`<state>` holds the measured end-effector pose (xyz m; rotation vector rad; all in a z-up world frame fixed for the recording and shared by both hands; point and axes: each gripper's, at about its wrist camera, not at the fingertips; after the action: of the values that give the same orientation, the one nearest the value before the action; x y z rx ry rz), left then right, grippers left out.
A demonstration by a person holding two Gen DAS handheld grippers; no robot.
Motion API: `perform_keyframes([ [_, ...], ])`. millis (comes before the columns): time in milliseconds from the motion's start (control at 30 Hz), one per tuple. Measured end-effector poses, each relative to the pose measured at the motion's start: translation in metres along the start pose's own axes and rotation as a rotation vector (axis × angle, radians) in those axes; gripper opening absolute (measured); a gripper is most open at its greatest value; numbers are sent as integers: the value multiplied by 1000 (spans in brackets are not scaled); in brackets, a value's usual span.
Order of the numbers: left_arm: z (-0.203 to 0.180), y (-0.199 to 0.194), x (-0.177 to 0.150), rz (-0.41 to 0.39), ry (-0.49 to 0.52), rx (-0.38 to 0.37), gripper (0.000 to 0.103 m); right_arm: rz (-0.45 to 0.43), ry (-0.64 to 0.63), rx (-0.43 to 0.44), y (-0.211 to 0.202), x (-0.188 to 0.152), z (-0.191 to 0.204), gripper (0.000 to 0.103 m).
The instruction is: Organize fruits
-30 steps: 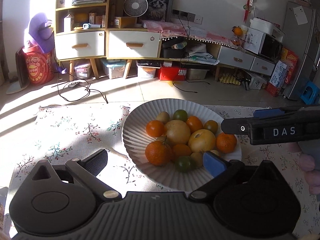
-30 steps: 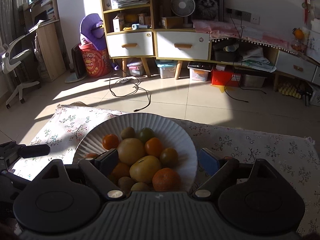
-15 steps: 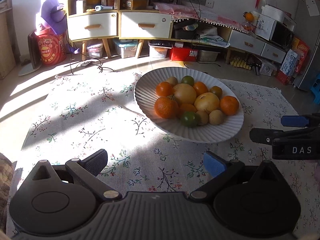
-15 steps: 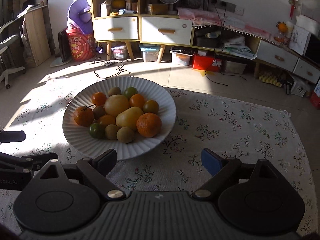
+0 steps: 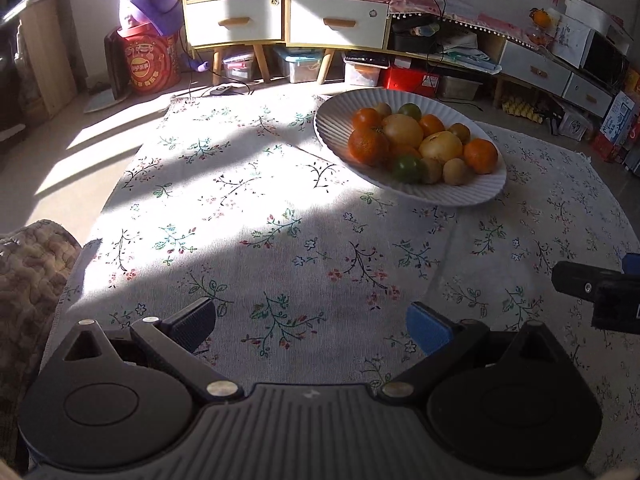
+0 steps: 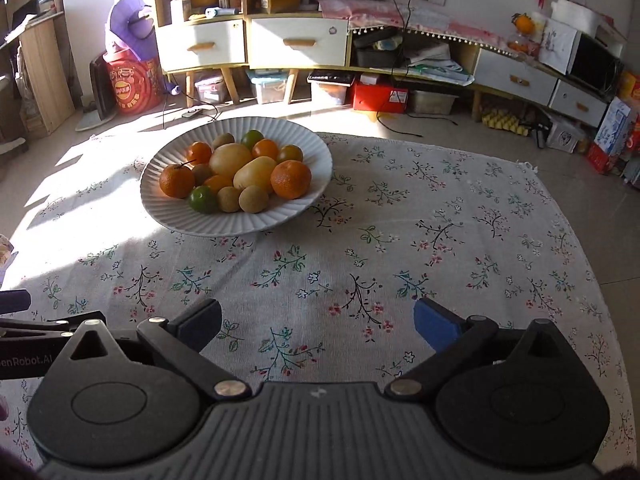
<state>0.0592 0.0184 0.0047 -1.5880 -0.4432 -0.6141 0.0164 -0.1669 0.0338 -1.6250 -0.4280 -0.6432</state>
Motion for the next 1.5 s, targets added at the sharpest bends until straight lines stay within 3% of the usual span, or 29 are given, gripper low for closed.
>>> perform_keyframes([
  [167, -6, -12, -7, -31, 32, 63, 93, 13, -2, 4, -2, -13, 1, 102],
  [400, -17, -22, -13, -62, 69, 40, 93, -4, -23, -26, -4, -24, 3, 102],
  [1500, -13, -31, -18, -67, 45, 23, 93, -16, -101, -33, -7, -31, 22, 103],
])
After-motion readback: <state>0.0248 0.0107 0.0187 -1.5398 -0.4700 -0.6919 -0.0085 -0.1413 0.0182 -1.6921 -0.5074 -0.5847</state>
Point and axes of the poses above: each gripper's, at about its wrist camera, not at the fingertips, and y roughly the way its jaws point, z to its left, x to its top, and after that the axes turned 2 degrees about -x, right-handed
